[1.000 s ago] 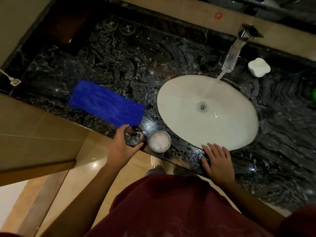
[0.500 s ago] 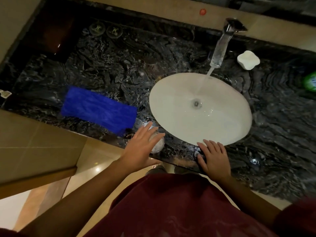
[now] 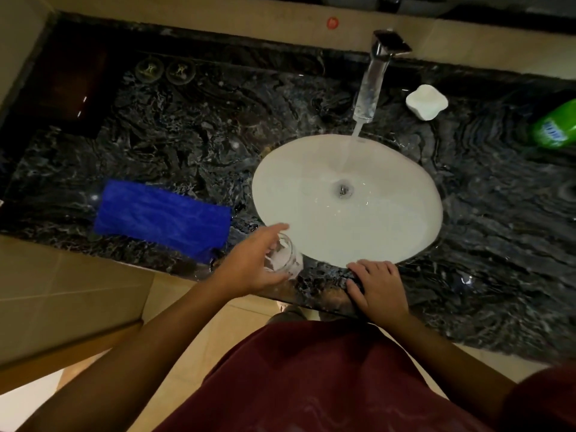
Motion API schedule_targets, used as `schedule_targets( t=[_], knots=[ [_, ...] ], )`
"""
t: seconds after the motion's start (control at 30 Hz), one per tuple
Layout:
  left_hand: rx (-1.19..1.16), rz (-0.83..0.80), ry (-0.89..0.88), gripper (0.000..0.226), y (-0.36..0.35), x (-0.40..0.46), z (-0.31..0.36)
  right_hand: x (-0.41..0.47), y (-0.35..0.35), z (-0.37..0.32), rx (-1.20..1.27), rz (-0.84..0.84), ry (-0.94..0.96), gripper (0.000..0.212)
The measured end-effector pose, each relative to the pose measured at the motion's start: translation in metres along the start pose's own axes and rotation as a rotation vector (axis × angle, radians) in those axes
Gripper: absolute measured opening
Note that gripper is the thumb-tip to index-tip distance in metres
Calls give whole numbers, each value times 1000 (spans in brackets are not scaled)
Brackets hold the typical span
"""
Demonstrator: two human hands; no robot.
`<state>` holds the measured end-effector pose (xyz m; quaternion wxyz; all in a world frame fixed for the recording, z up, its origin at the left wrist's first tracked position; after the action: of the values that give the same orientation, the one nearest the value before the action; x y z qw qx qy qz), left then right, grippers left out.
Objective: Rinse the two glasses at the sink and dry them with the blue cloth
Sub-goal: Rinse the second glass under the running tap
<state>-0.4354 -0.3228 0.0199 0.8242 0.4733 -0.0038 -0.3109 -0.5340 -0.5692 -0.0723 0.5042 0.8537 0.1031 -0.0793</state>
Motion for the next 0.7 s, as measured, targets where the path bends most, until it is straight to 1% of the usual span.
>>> schedule_targets(
  t=[0.07, 0.13, 0.17, 0.23, 0.3, 0.33, 0.37, 0.43, 0.5, 0.57, 0.63, 0.7],
  knots=[
    [-182, 25, 107, 90, 8, 22, 3, 8, 2, 3, 18, -91, -35, 48],
    [-329, 62, 178, 78, 13, 47, 8, 17, 2, 12, 88, -198, -79, 44],
    [-392, 77, 206, 71, 14, 60, 12, 22, 4, 18, 159, -241, -116, 44],
    [-505, 96, 256, 61, 11, 86, 21, 34, 15, 33, 444, -279, -277, 45],
    [-592, 110, 309, 55, 5, 114, 28, 58, 41, 48, 809, -176, -450, 38],
    [-623, 119, 338, 53, 1, 127, 30, 72, 56, 54, 952, -109, -503, 34],
    [-653, 130, 367, 54, -3, 140, 33, 88, 71, 58, 1038, -48, -511, 32],
    [-704, 154, 416, 59, -11, 164, 36, 119, 95, 56, 1176, 29, -466, 29],
    [-751, 168, 457, 58, -19, 185, 37, 144, 108, 50, 1274, 59, -439, 27],
    [-802, 178, 492, 57, -26, 203, 35, 166, 111, 43, 1322, 43, -421, 27],
    [-852, 170, 524, 59, -35, 218, 31, 186, 110, 40, 1315, 39, -418, 30],
    [-887, 161, 545, 55, -42, 232, 24, 204, 103, 42, 1285, 52, -425, 31]
  ],
)
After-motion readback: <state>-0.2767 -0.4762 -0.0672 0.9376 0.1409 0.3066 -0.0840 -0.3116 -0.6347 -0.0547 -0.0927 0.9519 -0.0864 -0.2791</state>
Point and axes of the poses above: each hand's wrist, its own x-axis towards the middle knuckle, its own y-axis out of the back of the hand, z = x × y, the point moved 9 cm from there along x, towards the middle knuckle, and after that the axes turned 12 degrees about x, right-handed, at the moved point
